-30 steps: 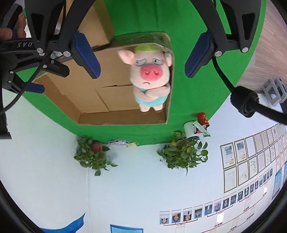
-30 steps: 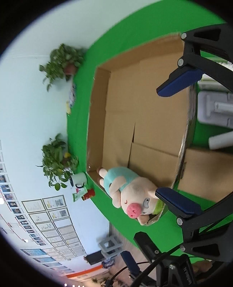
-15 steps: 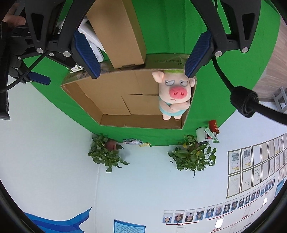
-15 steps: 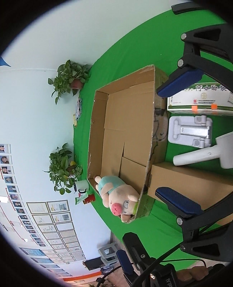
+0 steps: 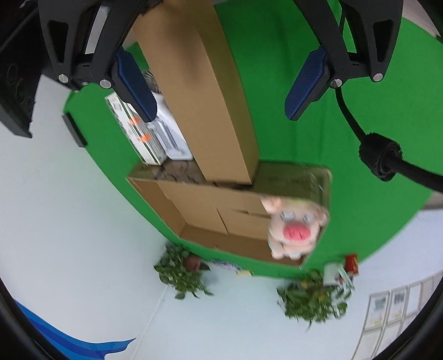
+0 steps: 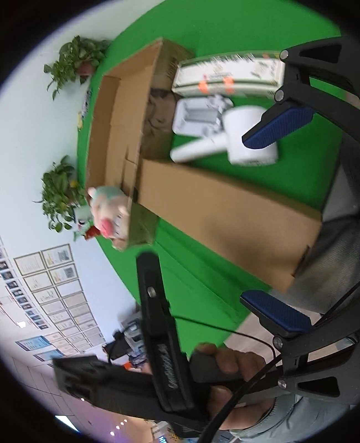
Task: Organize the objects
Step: 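Move both grippers back toward the long narrow cardboard box, then grasp the end of the long narrow cardboard box with the left gripper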
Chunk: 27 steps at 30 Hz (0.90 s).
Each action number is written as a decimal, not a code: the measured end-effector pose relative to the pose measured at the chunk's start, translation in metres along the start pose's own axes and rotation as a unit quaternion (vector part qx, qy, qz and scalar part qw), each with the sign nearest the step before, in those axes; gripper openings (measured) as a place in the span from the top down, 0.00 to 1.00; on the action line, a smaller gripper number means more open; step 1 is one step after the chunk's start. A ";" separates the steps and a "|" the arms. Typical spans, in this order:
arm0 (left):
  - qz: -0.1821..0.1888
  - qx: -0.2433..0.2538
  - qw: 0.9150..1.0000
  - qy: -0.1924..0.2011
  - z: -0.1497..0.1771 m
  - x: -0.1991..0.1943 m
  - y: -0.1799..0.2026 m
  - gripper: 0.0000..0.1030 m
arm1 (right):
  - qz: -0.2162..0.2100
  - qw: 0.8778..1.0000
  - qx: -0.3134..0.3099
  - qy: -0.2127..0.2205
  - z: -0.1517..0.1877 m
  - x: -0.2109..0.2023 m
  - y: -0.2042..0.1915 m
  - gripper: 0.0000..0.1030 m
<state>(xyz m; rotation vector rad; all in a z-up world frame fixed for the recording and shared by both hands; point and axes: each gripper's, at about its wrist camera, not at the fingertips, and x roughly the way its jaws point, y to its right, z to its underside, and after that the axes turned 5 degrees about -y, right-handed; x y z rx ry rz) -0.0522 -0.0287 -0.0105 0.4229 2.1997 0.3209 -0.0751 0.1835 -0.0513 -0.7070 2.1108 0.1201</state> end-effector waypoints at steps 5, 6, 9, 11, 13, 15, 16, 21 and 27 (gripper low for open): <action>0.051 -0.026 0.998 -0.039 0.011 0.029 -0.010 0.26 | 0.008 0.999 0.005 -0.038 0.006 0.025 -0.017 0.01; 0.062 -0.031 0.997 -0.045 0.012 0.035 -0.012 0.30 | 0.018 0.999 0.005 -0.047 0.005 0.030 -0.019 0.01; 0.089 -0.031 0.993 -0.068 0.012 0.053 -0.014 0.40 | 0.024 0.998 0.004 -0.063 0.007 0.042 -0.024 0.01; 0.100 -0.025 0.992 -0.079 0.013 0.061 -0.013 0.45 | 0.035 0.997 -0.004 -0.066 0.007 0.047 -0.026 0.01; 0.099 -0.017 0.991 -0.084 0.014 0.067 -0.012 0.45 | 0.046 0.997 -0.015 -0.066 0.006 0.051 -0.029 0.01; 0.108 -0.019 0.990 -0.091 0.015 0.071 -0.014 0.45 | 0.057 0.996 -0.016 -0.066 0.007 0.055 -0.028 0.01; 0.113 -0.021 0.989 -0.093 0.015 0.072 -0.015 0.45 | 0.058 0.996 -0.013 -0.067 0.007 0.057 -0.027 0.01; 0.116 -0.015 0.988 -0.104 0.019 0.077 -0.015 0.45 | 0.074 0.995 -0.013 -0.065 0.008 0.062 -0.024 0.08; 0.098 -0.016 0.990 -0.097 0.018 0.072 -0.020 0.45 | 0.055 0.997 -0.003 -0.052 0.012 0.057 -0.022 0.13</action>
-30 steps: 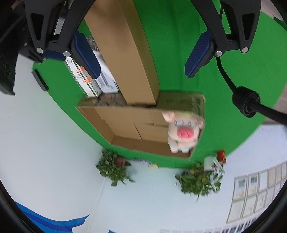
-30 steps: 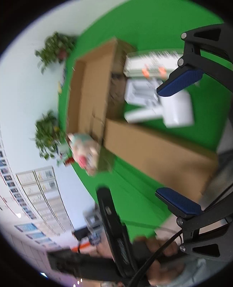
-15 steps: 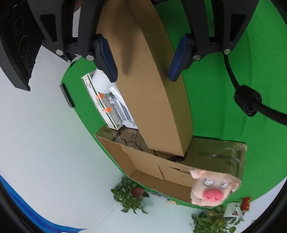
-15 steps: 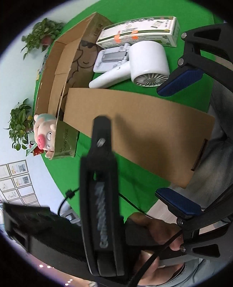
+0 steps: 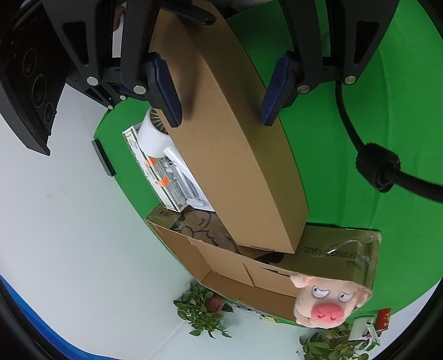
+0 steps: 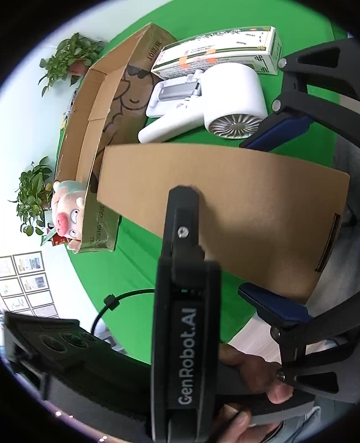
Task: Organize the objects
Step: 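Grasp the end of the long narrow cardboard box with the left gripper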
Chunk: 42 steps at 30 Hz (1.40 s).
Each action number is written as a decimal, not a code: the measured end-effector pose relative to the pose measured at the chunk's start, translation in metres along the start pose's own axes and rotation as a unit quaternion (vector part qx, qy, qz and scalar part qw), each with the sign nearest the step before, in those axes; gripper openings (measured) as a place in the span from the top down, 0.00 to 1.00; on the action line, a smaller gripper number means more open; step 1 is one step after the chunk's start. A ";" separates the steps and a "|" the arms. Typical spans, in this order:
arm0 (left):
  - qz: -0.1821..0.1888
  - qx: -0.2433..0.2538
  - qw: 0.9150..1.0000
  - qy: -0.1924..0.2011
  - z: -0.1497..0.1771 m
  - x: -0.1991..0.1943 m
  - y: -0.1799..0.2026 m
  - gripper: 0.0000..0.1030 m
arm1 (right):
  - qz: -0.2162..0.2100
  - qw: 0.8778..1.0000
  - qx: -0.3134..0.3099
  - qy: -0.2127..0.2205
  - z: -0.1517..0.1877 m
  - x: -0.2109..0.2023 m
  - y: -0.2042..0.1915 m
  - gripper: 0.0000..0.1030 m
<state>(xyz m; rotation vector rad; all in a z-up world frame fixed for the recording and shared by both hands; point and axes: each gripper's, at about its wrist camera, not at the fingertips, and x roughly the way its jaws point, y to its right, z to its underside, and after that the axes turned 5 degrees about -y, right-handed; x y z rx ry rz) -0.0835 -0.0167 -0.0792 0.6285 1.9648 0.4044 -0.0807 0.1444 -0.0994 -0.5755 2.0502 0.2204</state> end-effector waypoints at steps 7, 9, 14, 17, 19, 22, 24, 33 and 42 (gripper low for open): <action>-0.002 -0.044 0.999 0.017 -0.003 -0.024 -0.023 0.33 | -0.135 0.987 0.091 0.004 -0.008 0.001 0.021 0.15; -0.004 -0.056 0.998 0.018 -0.005 -0.029 -0.029 0.29 | -0.175 0.978 0.111 0.000 -0.010 0.004 0.026 0.15; 0.007 -0.079 0.997 0.016 -0.006 -0.031 -0.037 0.28 | -0.275 0.950 0.148 -0.016 -0.011 0.018 0.036 0.15; 0.016 -0.086 0.996 0.017 -0.010 -0.031 -0.036 0.37 | -0.323 0.933 0.156 -0.028 -0.009 0.027 0.039 0.15; 0.013 -0.090 0.996 0.015 -0.013 -0.031 -0.036 0.38 | -0.327 0.933 0.148 -0.031 -0.010 0.028 0.039 0.15; 0.009 -0.089 0.996 0.015 -0.017 -0.031 -0.032 0.38 | -0.314 0.939 0.134 -0.028 -0.011 0.025 0.039 0.10; 0.008 -0.084 0.996 0.015 -0.018 -0.031 -0.027 0.39 | -0.272 0.956 0.111 -0.014 -0.013 0.016 0.038 0.06; 0.005 -0.081 0.996 0.029 -0.025 -0.029 -0.013 0.51 | -0.143 0.989 0.009 0.041 -0.016 -0.027 0.019 0.05; 0.024 -0.063 0.997 0.033 -0.026 -0.031 0.001 0.86 | -0.160 0.986 0.009 0.033 -0.016 -0.027 0.016 0.05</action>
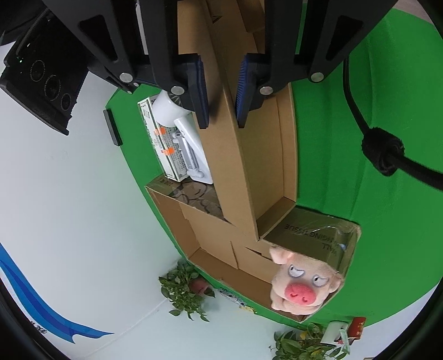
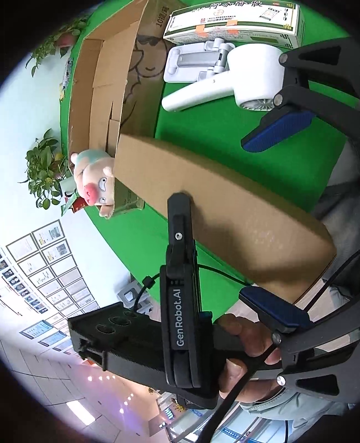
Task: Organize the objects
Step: 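Lift the narrow box with the left gripper while the right gripper grasps its end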
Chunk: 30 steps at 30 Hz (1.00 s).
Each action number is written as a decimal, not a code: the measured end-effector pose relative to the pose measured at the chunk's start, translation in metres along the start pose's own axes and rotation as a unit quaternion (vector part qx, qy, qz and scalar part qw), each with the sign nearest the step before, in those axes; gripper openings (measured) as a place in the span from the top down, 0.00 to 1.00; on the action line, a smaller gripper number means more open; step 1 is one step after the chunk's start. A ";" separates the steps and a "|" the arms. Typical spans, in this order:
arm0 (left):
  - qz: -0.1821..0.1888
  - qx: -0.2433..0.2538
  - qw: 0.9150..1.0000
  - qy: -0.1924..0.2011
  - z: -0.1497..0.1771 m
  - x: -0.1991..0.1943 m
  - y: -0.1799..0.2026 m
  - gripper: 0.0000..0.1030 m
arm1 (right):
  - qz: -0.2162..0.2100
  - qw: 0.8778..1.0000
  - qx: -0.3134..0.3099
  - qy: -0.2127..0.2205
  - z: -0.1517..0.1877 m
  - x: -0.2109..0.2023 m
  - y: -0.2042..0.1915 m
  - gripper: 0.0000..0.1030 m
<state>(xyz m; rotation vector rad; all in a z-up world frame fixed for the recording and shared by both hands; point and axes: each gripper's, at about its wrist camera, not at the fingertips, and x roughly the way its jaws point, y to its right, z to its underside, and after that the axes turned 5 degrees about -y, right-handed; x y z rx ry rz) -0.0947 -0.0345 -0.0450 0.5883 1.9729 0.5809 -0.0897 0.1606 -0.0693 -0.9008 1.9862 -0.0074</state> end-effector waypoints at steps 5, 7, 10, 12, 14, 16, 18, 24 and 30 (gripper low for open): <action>0.006 0.037 0.999 -0.018 0.000 0.010 0.025 0.90 | -0.002 1.000 0.003 0.010 0.000 -0.007 0.003 0.06; 0.006 0.055 0.998 -0.028 0.000 0.020 0.038 0.90 | 0.003 1.000 0.001 0.019 -0.002 -0.011 0.004 0.06; 0.001 0.073 0.997 -0.029 -0.003 0.028 0.054 0.90 | 0.017 0.999 0.001 0.029 -0.003 -0.018 0.009 0.06; -0.010 0.069 0.997 -0.021 -0.006 0.027 0.054 0.89 | 0.035 0.999 0.004 0.031 -0.002 -0.020 0.015 0.09; -0.021 0.065 0.998 -0.014 -0.006 0.022 0.049 0.89 | 0.045 0.999 0.013 0.023 -0.001 -0.017 0.023 0.17; -0.041 0.059 0.997 -0.006 -0.006 0.016 0.045 0.86 | 0.052 0.998 0.023 0.013 0.001 -0.014 0.031 0.25; -0.065 0.052 0.997 0.001 -0.003 0.010 0.037 0.76 | 0.062 0.998 0.029 0.010 0.003 -0.012 0.037 0.35; -0.090 0.037 0.995 -0.004 0.009 0.005 0.015 0.72 | 0.082 0.996 0.038 -0.008 0.004 0.000 0.046 0.62; -0.115 0.030 0.993 -0.004 0.023 -0.006 -0.010 0.73 | 0.006 1.000 0.026 -0.016 -0.003 0.014 0.027 0.61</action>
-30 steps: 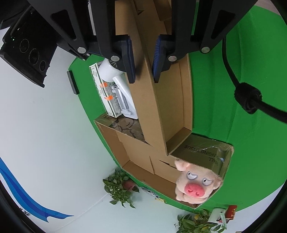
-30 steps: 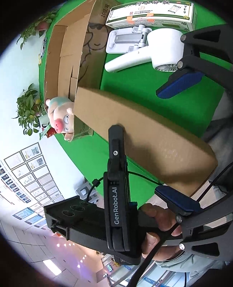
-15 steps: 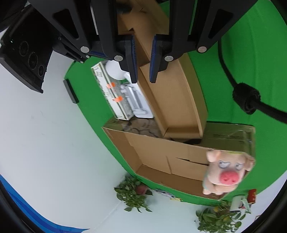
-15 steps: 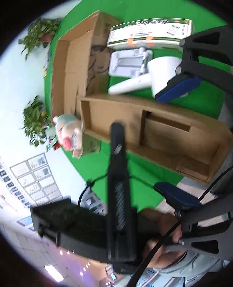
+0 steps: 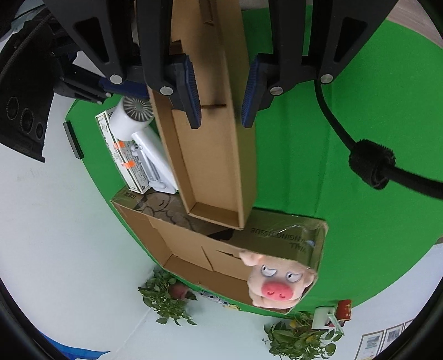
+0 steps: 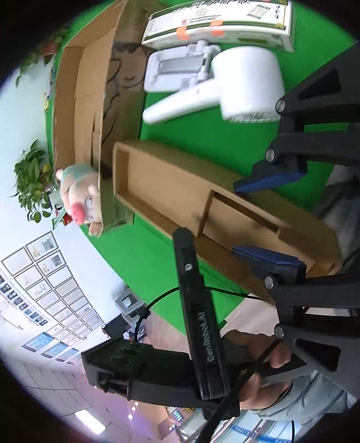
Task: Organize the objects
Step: 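Lift the narrow box with the left gripper while the right gripper grasps its end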
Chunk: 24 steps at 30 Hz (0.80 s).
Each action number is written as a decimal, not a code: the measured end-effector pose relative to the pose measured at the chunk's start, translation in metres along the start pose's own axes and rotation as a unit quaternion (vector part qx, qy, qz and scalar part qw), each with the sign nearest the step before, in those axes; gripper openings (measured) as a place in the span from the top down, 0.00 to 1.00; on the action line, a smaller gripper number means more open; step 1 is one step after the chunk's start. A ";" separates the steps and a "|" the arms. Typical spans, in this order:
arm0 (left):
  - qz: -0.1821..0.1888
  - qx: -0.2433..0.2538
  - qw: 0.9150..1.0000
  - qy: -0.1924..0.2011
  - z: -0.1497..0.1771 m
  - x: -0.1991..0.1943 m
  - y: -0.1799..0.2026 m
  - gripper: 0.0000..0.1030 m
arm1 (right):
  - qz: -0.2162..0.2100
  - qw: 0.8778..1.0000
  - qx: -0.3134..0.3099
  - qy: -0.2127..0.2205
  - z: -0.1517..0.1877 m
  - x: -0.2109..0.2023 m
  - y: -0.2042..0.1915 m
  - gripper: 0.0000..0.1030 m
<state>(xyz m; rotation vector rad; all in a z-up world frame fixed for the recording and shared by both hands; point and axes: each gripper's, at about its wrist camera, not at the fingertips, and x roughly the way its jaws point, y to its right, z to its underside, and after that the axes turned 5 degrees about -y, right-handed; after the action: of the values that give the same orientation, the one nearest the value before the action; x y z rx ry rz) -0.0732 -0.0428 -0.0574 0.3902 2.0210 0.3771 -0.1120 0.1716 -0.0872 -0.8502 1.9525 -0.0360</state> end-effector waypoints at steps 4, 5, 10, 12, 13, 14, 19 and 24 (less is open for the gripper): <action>0.012 0.011 1.000 -0.013 0.005 0.002 -0.002 0.74 | 0.023 1.000 0.021 0.001 -0.003 0.007 0.004 0.61; 0.009 0.018 1.000 -0.013 0.006 0.003 0.003 0.74 | 0.030 0.999 0.026 0.001 -0.002 0.008 0.005 0.61; 0.032 0.043 0.998 -0.033 0.017 0.007 0.021 0.74 | 0.054 0.998 0.039 0.001 0.000 0.003 0.012 0.61; 0.034 0.048 0.998 -0.038 0.023 0.007 0.028 0.74 | 0.069 0.997 0.036 0.001 0.004 -0.001 0.014 0.61; 0.033 0.047 0.998 -0.039 0.025 0.007 0.029 0.74 | 0.071 0.997 0.036 -0.002 0.006 -0.003 0.016 0.63; 0.031 0.044 0.998 -0.041 0.026 0.009 0.029 0.74 | 0.072 0.997 0.037 -0.006 0.007 -0.003 0.018 0.63; 0.022 0.031 0.998 -0.056 0.031 0.019 0.024 0.74 | 0.091 0.995 0.024 -0.011 0.012 -0.002 0.015 0.75; 0.009 0.034 0.998 -0.053 0.033 0.018 0.027 0.75 | 0.108 0.994 0.020 -0.006 0.011 -0.003 0.018 0.85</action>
<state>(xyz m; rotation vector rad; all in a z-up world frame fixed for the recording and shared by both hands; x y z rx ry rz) -0.0485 -0.0079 -0.0749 0.4606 1.9317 0.2930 -0.1123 0.1904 -0.0971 -0.6073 2.0147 0.0574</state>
